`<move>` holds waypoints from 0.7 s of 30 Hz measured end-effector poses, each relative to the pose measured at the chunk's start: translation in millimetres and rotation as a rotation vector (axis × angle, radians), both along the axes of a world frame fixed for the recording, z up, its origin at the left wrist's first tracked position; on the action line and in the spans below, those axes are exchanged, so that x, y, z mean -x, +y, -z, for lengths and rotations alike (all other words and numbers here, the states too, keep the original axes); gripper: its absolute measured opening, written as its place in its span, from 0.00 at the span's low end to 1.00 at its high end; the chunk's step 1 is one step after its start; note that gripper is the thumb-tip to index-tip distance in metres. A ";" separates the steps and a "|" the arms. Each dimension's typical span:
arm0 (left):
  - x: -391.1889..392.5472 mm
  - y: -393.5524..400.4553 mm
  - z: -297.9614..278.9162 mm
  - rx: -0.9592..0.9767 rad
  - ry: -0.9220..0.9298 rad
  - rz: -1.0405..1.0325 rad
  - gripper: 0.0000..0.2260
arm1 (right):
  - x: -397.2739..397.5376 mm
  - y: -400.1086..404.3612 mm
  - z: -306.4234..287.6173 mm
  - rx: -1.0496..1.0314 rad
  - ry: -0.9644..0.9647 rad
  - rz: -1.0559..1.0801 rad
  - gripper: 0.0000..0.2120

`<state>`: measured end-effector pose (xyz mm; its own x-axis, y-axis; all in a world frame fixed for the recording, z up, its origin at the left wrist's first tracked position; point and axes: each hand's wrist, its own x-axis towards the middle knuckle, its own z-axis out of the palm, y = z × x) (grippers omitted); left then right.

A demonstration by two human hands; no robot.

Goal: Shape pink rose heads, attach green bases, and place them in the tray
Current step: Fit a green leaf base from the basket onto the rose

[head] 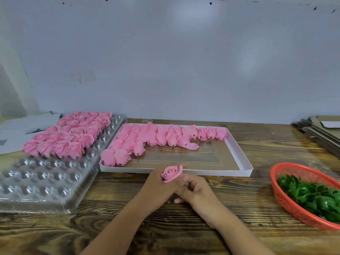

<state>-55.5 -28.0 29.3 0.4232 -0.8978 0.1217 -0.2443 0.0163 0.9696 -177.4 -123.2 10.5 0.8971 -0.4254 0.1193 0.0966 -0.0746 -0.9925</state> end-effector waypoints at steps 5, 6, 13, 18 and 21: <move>-2.2 0.1 2.8 -0.013 -0.016 0.066 0.24 | -0.5 -0.3 -4.5 0.019 -0.008 0.019 0.11; -2.3 0.1 2.8 0.013 -0.005 0.059 0.26 | -0.1 -0.8 -4.2 0.006 -0.006 0.029 0.10; -8.1 3.8 -1.6 0.235 0.054 -0.067 0.11 | -0.9 0.0 -0.9 0.174 0.093 -0.059 0.11; -5.3 2.2 1.3 0.182 -0.026 0.007 0.07 | 0.3 1.2 -4.0 0.171 0.088 -0.072 0.13; -5.8 3.3 1.0 0.156 -0.029 0.050 0.06 | 2.1 0.0 -3.6 0.125 0.090 -0.063 0.10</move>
<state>-49.7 -24.7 28.2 0.3729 -0.8868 0.2731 -0.2676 0.1790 0.9468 -179.5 -123.2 14.1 0.9310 -0.3548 0.0852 0.0157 -0.1943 -0.9808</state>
